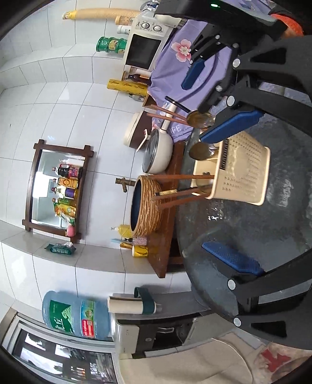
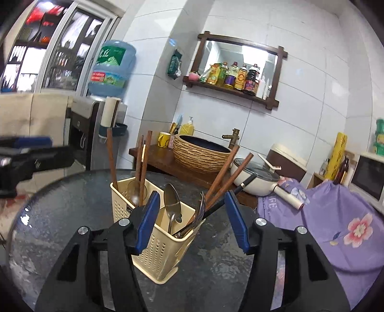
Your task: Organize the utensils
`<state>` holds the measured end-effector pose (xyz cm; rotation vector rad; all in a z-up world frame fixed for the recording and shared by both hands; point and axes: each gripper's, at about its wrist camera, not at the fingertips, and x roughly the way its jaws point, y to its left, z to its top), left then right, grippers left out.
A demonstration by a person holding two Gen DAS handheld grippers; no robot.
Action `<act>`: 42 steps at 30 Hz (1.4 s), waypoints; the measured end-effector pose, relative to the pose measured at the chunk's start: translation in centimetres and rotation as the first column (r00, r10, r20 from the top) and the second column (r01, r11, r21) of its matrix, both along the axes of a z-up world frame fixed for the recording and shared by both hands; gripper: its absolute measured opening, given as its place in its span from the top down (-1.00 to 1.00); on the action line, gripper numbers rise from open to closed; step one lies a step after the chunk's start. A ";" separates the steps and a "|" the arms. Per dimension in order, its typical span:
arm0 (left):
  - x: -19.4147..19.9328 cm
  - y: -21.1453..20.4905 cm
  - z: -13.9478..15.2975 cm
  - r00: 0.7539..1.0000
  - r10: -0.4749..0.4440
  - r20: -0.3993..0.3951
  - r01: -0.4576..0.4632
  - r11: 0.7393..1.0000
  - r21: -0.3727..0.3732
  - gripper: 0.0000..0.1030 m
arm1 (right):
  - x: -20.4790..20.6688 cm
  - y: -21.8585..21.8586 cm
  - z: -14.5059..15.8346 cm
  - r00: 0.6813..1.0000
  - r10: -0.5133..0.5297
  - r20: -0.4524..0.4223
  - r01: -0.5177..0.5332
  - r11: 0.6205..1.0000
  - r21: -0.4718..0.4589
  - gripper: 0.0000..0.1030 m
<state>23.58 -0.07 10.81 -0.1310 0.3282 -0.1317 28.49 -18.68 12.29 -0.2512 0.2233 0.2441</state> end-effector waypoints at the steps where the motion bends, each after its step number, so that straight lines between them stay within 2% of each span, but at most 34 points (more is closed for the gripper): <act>1: -0.6 0.1 -0.3 1.000 0.003 0.002 -0.003 1.000 0.002 -0.71 | -0.4 -0.3 -0.1 1.000 0.002 -0.011 -0.002 1.000 0.024 -0.16; 3: -2.2 0.2 -1.5 1.000 0.019 -0.004 -0.019 1.000 0.021 -0.87 | -1.5 -0.9 -0.4 0.999 -0.003 -0.040 0.005 0.998 0.070 -0.30; 4: -2.6 0.4 -2.0 1.000 0.025 -0.008 -0.025 0.999 0.025 -0.87 | -2.6 -1.3 -0.7 0.999 -0.001 -0.047 0.006 0.995 0.100 -0.46; 5: -3.4 0.6 -2.7 0.999 0.030 -0.020 -0.030 0.999 0.024 -0.87 | -3.8 -1.7 -1.1 0.999 0.008 -0.048 -0.002 0.992 0.129 -0.52; 12: -8.0 1.7 -7.3 0.993 0.059 -0.098 -0.060 0.998 0.001 -0.88 | -10.4 -3.3 -5.2 0.988 0.056 -0.145 -0.014 0.961 0.276 -0.69; 15: -10.2 2.1 -8.9 0.992 0.052 -0.114 -0.053 0.999 -0.002 -0.88 | -13.4 -3.5 -7.2 0.988 0.053 -0.142 -0.015 0.968 0.252 -0.69; 17: -11.7 2.0 -9.4 0.993 0.049 -0.107 -0.047 0.999 0.023 -0.88 | -15.2 -3.6 -7.9 0.990 0.050 -0.131 -0.019 0.974 0.226 -0.70; 21: -14.4 1.3 -9.7 0.997 0.044 -0.065 -0.039 0.996 0.077 -0.88 | -19.1 -4.5 -8.5 0.994 0.039 -0.101 -0.013 0.970 0.241 -0.80; 24: -15.9 0.9 -9.7 0.999 0.018 -0.046 -0.016 0.998 0.061 -0.88 | -21.7 -5.4 -8.9 0.995 0.038 -0.088 -0.013 0.963 0.270 -0.82; 28: -17.7 0.2 -9.6 0.999 0.040 -0.012 -0.039 0.996 0.077 -0.88 | -24.1 -5.8 -8.9 0.998 0.011 -0.058 0.003 0.971 0.238 -0.84; 37: -18.9 -0.4 -9.8 1.000 0.009 -0.023 -0.008 0.999 0.043 -0.88 | -25.9 -7.1 -8.5 0.999 0.025 -0.035 -0.015 0.965 0.264 -0.89; 42: -19.5 -0.6 -9.7 1.000 0.016 -0.017 -0.015 0.998 0.063 -0.88 | -25.5 -7.4 -8.4 0.998 0.039 -0.040 -0.027 0.960 0.278 -0.89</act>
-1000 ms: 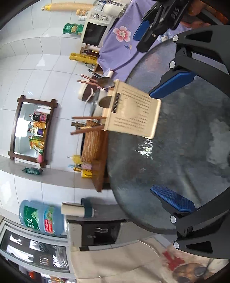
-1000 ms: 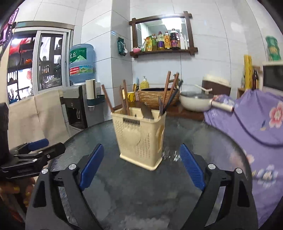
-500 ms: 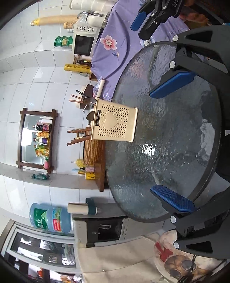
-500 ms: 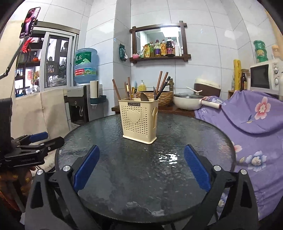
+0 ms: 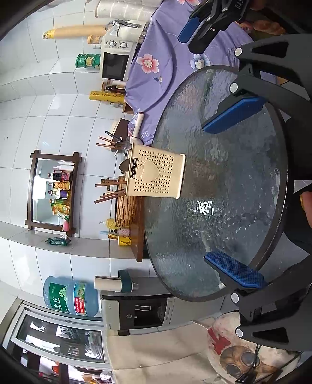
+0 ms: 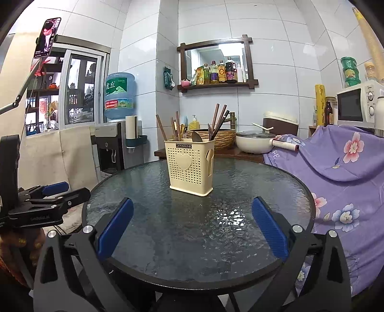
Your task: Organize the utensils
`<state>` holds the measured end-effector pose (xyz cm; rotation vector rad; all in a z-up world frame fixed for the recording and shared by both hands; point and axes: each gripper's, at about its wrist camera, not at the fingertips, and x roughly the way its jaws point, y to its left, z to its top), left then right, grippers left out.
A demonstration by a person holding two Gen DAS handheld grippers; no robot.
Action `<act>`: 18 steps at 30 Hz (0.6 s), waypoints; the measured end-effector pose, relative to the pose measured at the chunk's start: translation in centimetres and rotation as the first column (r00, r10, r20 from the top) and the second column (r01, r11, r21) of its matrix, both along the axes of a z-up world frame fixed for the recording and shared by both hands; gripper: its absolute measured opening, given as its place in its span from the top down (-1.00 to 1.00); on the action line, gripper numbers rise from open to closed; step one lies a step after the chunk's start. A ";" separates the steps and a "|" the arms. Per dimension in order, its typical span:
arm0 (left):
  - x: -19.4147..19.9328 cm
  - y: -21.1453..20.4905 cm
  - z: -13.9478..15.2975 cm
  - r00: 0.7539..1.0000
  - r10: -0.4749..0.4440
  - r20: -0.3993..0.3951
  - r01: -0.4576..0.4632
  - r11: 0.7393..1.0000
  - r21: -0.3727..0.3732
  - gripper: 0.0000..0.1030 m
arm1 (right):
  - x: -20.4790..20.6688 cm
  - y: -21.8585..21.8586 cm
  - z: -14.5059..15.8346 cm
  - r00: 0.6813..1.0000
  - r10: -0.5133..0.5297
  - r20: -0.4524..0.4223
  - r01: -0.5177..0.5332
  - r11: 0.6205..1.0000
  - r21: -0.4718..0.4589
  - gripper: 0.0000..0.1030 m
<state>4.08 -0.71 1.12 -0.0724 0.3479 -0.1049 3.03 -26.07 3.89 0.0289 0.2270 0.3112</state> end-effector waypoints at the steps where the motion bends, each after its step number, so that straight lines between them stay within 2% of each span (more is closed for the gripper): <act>1: 0.0 0.1 -0.1 1.000 0.001 -0.004 -0.001 1.000 -0.001 -0.88 | 0.0 0.0 0.0 1.000 0.002 -0.001 -0.002 1.000 0.000 -0.89; 18: -0.4 0.2 -0.3 1.000 0.013 -0.017 -0.013 1.000 0.002 -0.88 | 0.5 0.0 0.1 1.000 0.024 -0.012 -0.025 1.000 -0.008 -0.89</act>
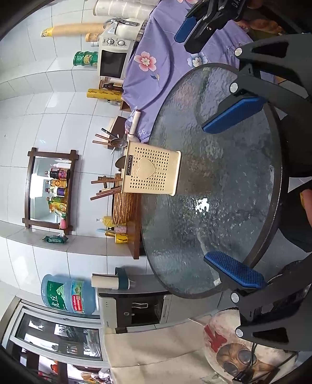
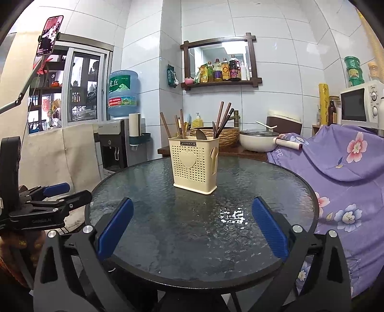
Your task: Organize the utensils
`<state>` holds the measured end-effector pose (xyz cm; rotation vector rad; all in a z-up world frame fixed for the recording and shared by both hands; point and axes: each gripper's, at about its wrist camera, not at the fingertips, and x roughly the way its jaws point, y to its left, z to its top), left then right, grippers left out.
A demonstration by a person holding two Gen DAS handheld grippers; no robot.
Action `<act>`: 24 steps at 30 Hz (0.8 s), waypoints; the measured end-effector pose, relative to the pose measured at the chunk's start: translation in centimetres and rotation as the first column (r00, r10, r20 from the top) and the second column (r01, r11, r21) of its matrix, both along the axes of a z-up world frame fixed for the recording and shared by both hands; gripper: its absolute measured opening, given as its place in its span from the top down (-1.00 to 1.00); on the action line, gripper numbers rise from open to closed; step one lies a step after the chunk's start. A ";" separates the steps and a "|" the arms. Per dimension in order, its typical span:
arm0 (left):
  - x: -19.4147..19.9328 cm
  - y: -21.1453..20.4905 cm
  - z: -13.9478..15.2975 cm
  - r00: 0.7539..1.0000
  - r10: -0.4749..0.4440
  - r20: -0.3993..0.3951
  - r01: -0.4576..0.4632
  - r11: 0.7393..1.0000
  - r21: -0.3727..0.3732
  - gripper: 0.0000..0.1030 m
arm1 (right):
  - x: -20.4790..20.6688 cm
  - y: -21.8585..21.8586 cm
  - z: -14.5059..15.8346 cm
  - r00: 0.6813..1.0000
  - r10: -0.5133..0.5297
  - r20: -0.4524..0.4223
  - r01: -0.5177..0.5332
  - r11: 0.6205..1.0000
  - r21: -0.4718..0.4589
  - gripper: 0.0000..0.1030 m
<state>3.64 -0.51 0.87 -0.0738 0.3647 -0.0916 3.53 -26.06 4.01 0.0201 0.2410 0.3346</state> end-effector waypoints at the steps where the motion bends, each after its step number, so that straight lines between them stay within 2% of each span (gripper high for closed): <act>1: 0.0 0.1 0.0 1.000 0.001 0.000 -0.001 1.000 -0.003 -0.88 | 0.0 0.0 0.0 1.000 0.001 -0.001 -0.001 1.000 -0.002 -0.89; 24: 0.0 0.4 0.0 1.000 0.004 0.002 -0.004 1.000 -0.008 -0.88 | 0.4 0.3 -0.4 1.000 0.013 -0.009 -0.013 1.000 -0.010 -0.89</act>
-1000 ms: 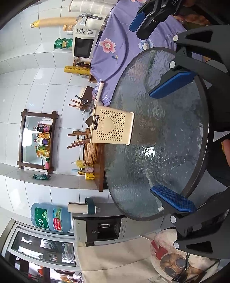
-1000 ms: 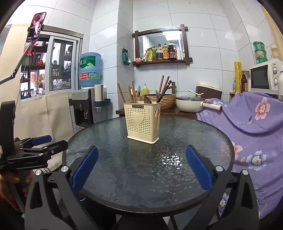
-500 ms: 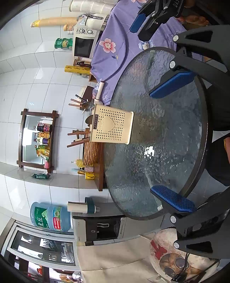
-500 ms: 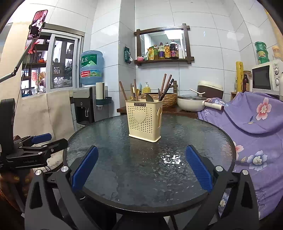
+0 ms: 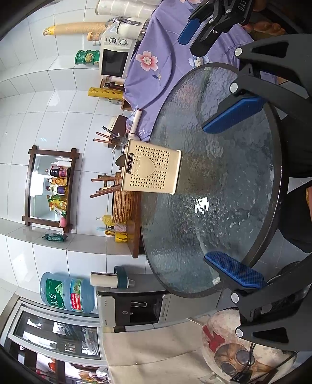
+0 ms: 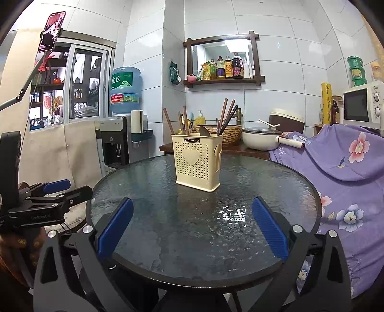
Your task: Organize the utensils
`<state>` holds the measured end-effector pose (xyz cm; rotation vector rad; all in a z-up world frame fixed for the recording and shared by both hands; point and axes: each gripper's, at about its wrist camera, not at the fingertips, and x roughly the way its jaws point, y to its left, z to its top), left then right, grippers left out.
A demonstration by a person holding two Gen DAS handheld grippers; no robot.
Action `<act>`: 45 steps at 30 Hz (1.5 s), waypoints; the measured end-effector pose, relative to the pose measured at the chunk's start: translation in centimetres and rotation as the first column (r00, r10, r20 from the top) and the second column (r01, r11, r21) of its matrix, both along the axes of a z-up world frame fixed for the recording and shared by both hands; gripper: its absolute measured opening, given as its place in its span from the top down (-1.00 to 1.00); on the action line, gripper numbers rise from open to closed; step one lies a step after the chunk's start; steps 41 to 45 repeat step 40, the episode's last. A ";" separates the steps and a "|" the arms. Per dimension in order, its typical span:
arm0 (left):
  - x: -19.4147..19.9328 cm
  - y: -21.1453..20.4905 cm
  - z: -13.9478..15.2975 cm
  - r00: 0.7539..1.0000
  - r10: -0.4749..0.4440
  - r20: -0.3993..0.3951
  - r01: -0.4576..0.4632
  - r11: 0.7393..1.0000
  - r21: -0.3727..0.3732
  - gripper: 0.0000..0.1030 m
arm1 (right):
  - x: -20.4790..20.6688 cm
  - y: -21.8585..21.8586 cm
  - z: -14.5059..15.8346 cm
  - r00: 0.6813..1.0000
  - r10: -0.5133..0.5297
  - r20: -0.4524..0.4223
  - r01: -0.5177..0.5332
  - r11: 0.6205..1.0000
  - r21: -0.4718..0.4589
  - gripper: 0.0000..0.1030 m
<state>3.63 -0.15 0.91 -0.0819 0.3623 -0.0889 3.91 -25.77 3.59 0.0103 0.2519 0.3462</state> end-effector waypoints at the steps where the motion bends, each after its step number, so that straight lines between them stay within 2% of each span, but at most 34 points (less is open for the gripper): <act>1: 0.0 0.0 0.0 1.000 0.000 0.001 0.000 1.000 -0.001 -0.88 | 0.0 0.0 0.0 1.000 0.001 0.000 -0.001 1.000 0.000 -0.89; 45: 0.0 0.1 -0.4 1.000 0.001 -0.011 -0.001 1.000 0.011 -0.88 | 0.2 0.1 -0.3 1.000 0.001 -0.013 -0.001 1.000 0.002 -0.89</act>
